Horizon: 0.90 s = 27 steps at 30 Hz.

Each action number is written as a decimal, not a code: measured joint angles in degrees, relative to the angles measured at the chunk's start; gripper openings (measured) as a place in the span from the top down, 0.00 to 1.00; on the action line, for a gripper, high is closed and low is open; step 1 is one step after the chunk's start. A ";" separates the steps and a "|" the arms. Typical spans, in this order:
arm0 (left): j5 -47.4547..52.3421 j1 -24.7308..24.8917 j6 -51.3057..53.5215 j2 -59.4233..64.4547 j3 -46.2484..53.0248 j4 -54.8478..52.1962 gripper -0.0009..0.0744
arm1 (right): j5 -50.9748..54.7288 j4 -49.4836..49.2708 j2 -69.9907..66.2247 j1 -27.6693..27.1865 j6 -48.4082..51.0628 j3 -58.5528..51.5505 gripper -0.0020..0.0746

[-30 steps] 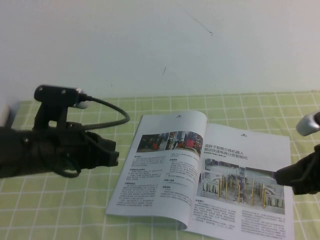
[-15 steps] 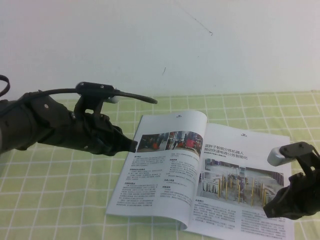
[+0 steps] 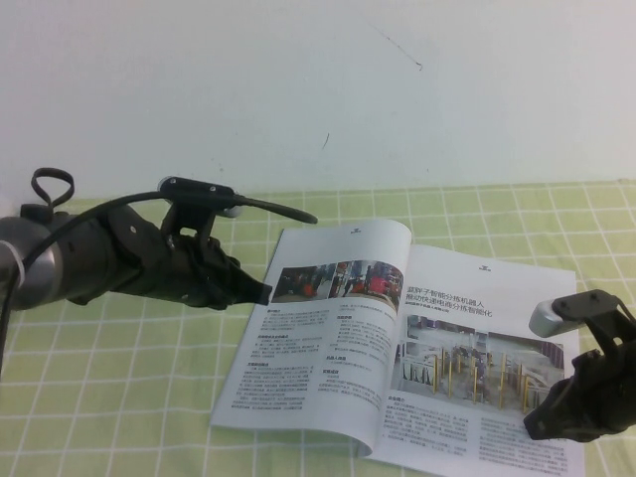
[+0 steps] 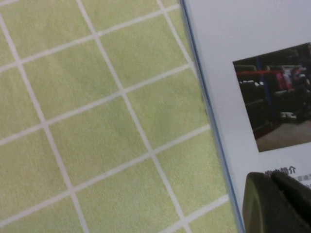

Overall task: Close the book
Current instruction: 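Close the open booklet and leave it lying on the table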

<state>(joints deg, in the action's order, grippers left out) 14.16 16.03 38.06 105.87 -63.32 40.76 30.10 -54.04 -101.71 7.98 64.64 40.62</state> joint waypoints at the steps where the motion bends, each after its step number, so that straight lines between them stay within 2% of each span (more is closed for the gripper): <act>1: -0.49 0.00 0.00 0.65 -0.26 0.00 0.99 | 0.00 0.09 0.00 0.00 0.00 0.00 0.98; 9: -0.54 0.00 -0.02 6.35 -1.21 0.00 0.99 | 0.12 1.13 0.00 0.00 -0.60 0.11 0.98; 18: 3.42 0.25 0.13 6.98 -1.89 2.19 0.99 | 0.12 1.22 0.00 0.00 -1.42 0.11 0.98; 22: 5.51 2.91 1.60 6.98 -2.00 2.92 0.99 | 0.12 1.22 0.00 0.00 -1.55 0.11 0.98; 27: 6.63 10.59 1.96 6.98 -2.05 5.56 0.99 | 0.12 1.27 0.00 0.00 -1.73 0.11 0.98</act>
<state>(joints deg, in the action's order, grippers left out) 20.79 26.62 40.02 112.85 -65.37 46.32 30.22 -52.77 -101.71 7.98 62.91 40.73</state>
